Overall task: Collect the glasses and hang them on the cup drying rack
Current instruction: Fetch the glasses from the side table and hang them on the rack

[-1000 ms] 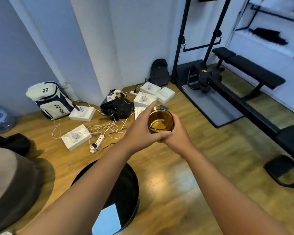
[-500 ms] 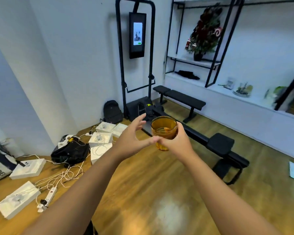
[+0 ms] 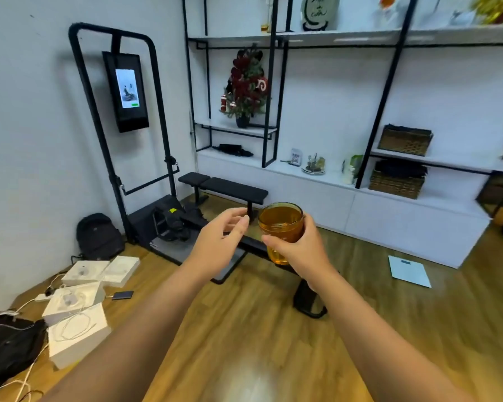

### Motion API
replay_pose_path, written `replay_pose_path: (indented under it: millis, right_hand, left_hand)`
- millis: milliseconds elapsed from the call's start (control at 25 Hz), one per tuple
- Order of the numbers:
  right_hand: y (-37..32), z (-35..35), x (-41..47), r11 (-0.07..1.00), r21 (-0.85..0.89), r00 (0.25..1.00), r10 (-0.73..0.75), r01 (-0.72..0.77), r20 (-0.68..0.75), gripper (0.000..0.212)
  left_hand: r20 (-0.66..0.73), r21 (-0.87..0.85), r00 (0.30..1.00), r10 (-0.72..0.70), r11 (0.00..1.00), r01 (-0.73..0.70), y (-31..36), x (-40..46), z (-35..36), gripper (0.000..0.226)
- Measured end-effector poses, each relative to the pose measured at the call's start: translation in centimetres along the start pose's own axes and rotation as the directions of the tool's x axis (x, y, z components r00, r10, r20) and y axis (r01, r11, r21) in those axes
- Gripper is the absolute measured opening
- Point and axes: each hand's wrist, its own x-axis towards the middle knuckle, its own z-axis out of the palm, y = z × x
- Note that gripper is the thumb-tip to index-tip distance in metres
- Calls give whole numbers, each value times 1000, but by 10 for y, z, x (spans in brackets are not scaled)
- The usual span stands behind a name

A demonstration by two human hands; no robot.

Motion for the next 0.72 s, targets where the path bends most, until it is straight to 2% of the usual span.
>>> replay_pose_path:
  millis: [160, 400, 600, 720]
  right_hand:
    - [17, -41, 49, 999, -13, 994, 44, -46, -95, 99]
    - [30, -96, 130, 995, -21, 963, 86, -94, -255, 71]
    - [50, -138, 177, 994, 3, 923, 105, -112, -369, 79]
    - [64, -160, 201, 994, 0, 910, 98, -108, -402, 74]
  left_hand:
    - [90, -58, 995, 31, 998, -26, 2, 68, 43, 37]
    - [269, -117, 952, 147, 986, -119, 15, 187, 115, 41]
    - [350, -144, 913, 209, 975, -168, 27, 252, 166, 38]
    - [402, -160, 886, 230, 971, -179, 34, 278, 199, 42]
